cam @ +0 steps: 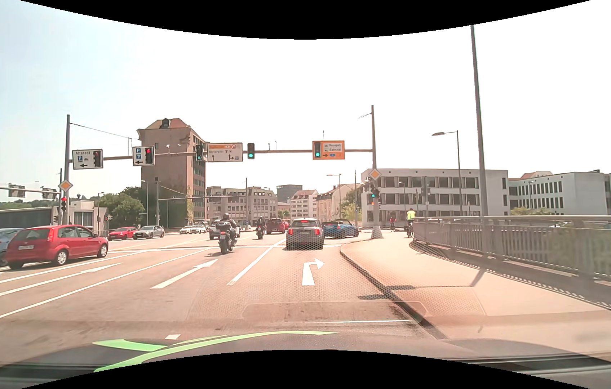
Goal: Follow the waypoints while adhering to traffic rules and regulations
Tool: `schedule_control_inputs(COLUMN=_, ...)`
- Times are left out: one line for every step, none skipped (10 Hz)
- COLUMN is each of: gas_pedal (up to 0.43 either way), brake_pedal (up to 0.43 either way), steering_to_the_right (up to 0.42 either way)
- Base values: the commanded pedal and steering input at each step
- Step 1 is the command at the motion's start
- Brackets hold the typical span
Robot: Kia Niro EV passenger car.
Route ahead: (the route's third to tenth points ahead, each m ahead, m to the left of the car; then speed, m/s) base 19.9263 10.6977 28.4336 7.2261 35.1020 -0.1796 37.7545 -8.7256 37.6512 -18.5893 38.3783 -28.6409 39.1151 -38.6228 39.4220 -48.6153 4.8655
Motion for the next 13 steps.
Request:
schedule_control_inputs(gas_pedal=0.0, brake_pedal=0.0, steering_to_the_right=-0.003)
schedule_control_inputs(gas_pedal=0.0, brake_pedal=0.0, steering_to_the_right=-0.003)
schedule_control_inputs(gas_pedal=0.0, brake_pedal=0.0, steering_to_the_right=-0.003)
schedule_control_inputs(gas_pedal=0.0, brake_pedal=0.0, steering_to_the_right=-0.003)
schedule_control_inputs(gas_pedal=0.0, brake_pedal=0.0, steering_to_the_right=-0.002)
schedule_control_inputs(gas_pedal=0.0, brake_pedal=0.0, steering_to_the_right=-0.003)
schedule_control_inputs(gas_pedal=0.0, brake_pedal=0.0, steering_to_the_right=-0.003)
schedule_control_inputs(gas_pedal=0.0, brake_pedal=0.0, steering_to_the_right=-0.003)
schedule_control_inputs(gas_pedal=0.0, brake_pedal=0.037, steering_to_the_right=-0.002)
schedule_control_inputs(gas_pedal=0.0, brake_pedal=0.079, steering_to_the_right=-0.001)
schedule_control_inputs(gas_pedal=0.0, brake_pedal=0.085, steering_to_the_right=-0.001)
schedule_control_inputs(gas_pedal=0.0, brake_pedal=0.104, steering_to_the_right=-0.001)
schedule_control_inputs(gas_pedal=0.0, brake_pedal=0.128, steering_to_the_right=-0.001)
